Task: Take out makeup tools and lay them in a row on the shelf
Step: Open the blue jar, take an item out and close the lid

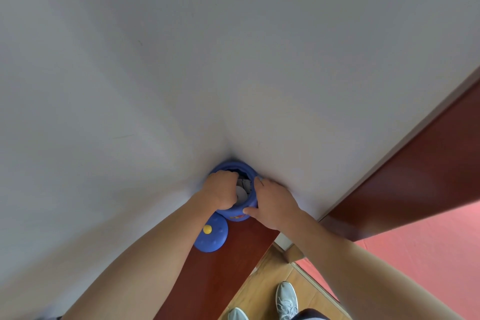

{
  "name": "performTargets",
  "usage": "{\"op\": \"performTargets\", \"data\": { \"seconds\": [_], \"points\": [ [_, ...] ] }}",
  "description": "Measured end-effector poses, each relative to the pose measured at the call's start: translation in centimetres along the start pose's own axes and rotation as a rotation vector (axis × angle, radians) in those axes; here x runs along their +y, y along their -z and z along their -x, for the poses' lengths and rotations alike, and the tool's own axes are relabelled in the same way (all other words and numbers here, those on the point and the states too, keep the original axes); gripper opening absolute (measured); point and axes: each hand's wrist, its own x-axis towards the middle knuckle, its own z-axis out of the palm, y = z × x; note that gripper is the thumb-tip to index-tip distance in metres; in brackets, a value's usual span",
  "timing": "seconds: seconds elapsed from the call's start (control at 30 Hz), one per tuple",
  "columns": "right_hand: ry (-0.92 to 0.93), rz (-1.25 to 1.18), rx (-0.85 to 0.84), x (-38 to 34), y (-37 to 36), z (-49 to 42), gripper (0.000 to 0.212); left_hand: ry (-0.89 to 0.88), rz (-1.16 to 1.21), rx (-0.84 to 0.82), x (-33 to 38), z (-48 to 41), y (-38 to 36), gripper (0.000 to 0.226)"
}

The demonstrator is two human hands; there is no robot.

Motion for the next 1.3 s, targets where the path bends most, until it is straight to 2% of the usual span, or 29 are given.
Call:
{"op": "performTargets", "data": {
  "seconds": [0.2,0.47,0.7,0.93,1.07,1.3],
  "points": [
    [-0.005,0.001,-0.016,0.0,-0.1,0.0,0.081,-0.038,0.163,0.0,-0.5,0.6,0.1,0.009],
    [-0.016,-0.011,-0.018,0.0,-0.2,0.0,0.08,-0.077,0.311,0.01,-1.1,1.1,-0.3,0.02],
    [-0.021,-0.026,-0.027,0.1,-0.4,0.1,0.081,-0.063,0.367,0.028,-0.6,1.5,-0.4,0.018],
    [-0.028,-0.018,-0.038,0.0,-0.2,0.0,0.083,-0.057,0.441,0.147,-1.1,2.1,0.7,0.015],
    [-0.038,0.002,-0.053,-0.1,0.0,0.0,0.082,-0.014,0.49,0.256,-1.5,3.2,2.0,0.033],
    [-0.022,-0.01,-0.042,-0.1,0.2,0.1,0.064,0.07,0.576,0.476,-2.3,6.8,3.6,0.032]
  ]
}}
